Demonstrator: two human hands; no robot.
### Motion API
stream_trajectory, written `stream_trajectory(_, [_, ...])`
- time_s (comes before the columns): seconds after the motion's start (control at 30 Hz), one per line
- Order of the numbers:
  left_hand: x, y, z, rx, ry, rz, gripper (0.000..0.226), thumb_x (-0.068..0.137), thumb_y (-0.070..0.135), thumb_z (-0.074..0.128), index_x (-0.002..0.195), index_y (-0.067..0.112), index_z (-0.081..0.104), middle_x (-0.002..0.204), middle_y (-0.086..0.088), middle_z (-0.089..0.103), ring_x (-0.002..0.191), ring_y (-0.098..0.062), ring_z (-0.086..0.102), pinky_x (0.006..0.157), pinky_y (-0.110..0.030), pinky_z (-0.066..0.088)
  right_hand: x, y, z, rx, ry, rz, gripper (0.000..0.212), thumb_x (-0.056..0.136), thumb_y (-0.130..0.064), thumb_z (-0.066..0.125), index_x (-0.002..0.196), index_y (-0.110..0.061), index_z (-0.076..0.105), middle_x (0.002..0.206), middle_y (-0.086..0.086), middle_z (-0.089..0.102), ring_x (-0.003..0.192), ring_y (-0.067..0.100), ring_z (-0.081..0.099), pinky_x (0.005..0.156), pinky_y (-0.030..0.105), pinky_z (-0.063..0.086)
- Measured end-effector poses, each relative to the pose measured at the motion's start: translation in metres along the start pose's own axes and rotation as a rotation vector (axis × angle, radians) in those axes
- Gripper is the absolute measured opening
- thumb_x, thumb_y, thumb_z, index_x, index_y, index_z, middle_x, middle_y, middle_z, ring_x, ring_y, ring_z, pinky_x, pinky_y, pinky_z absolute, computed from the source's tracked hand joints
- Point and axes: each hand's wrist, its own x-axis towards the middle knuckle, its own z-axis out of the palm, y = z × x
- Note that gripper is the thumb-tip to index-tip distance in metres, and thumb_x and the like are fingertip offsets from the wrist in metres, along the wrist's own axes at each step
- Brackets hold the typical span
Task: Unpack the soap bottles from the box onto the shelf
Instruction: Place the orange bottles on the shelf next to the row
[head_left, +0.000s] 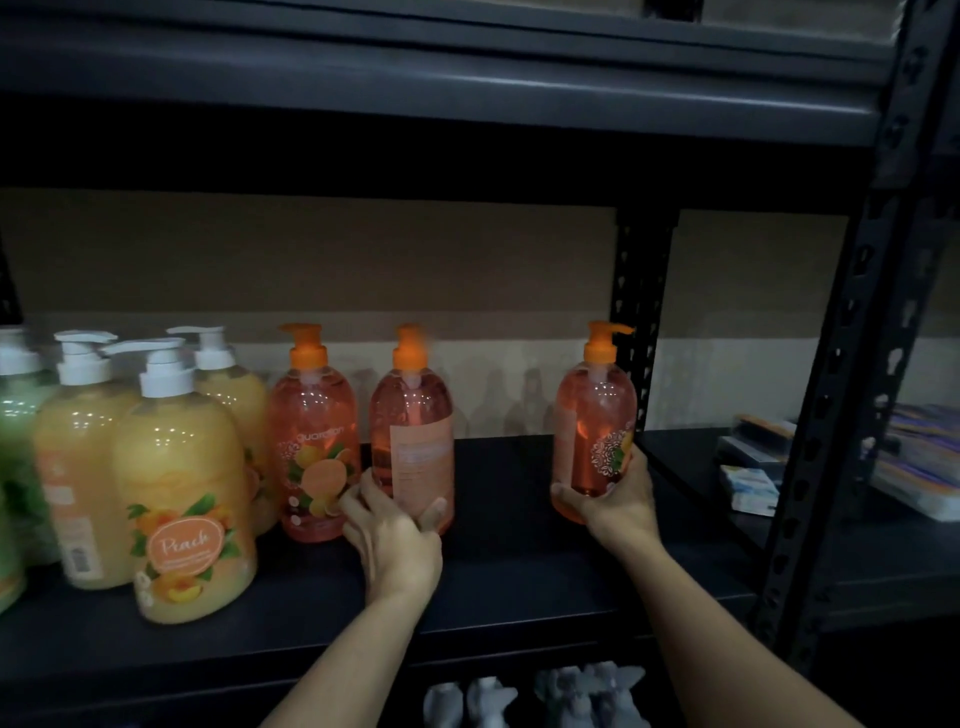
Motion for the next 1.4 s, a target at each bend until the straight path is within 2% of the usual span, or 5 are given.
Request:
stream_trajectory(0.1, [0.0,-0.002,0.001,0.003,-0.003,0.014,0.089,0.082,0.022,0.076,0.15,0.005,0.021,0.147,-0.019,0.021,0.131,-0.042,0.028,0.11,-0.049,0.027,-0.001,0.0,-0.002,0.008,-0.029,-0.021,0.111,0.06,-0.028,0.093,0.148,-0.023,0.026,0.139,0.005,0.043,0.114,0.019,0.052,0.098,0.035,0.044])
stream_trajectory(0.47, [-0.001,-0.002,0.0,-0.074,-0.032,-0.025,0.095,0.08,0.024,0.078,0.152,0.009,0.018,0.151,-0.02,0.022,0.139,-0.037,0.028,0.113,-0.046,0.028,-0.001,0.004,-0.009,0.018,-0.108,-0.024,0.117,0.061,-0.027,0.093,0.152,-0.026,0.019,0.141,0.002,0.036,0.129,0.023,0.044,0.105,0.038,0.04])
stream_trajectory(0.8, [-0.001,0.004,0.006,0.022,-0.039,-0.086,0.088,0.085,0.026,0.074,0.151,0.01,0.018,0.15,-0.018,0.026,0.137,-0.037,0.033,0.111,-0.046,0.031,0.001,0.014,-0.014,0.043,-0.14,-0.048,0.115,0.056,-0.027,0.094,0.149,-0.028,0.026,0.136,-0.003,0.044,0.126,0.018,0.046,0.105,0.038,0.041])
stream_trajectory(1.27, [-0.013,0.036,0.075,-0.012,-0.184,-0.055,0.087,0.085,0.029,0.073,0.152,0.015,0.019,0.151,-0.011,0.026,0.138,-0.029,0.035,0.112,-0.04,0.031,-0.001,0.014,-0.014,0.086,-0.137,-0.105,0.111,0.061,-0.024,0.092,0.15,-0.026,0.027,0.135,0.0,0.042,0.126,0.02,0.046,0.104,0.034,0.04])
stream_trajectory(1.4, [-0.017,0.043,0.085,-0.043,-0.186,-0.016,0.086,0.084,0.031,0.074,0.151,0.017,0.02,0.15,-0.009,0.028,0.137,-0.027,0.036,0.109,-0.039,0.035,0.001,0.014,-0.014,0.08,-0.153,-0.097,0.113,0.061,-0.027,0.092,0.151,-0.026,0.024,0.138,0.001,0.041,0.127,0.022,0.046,0.108,0.04,0.042])
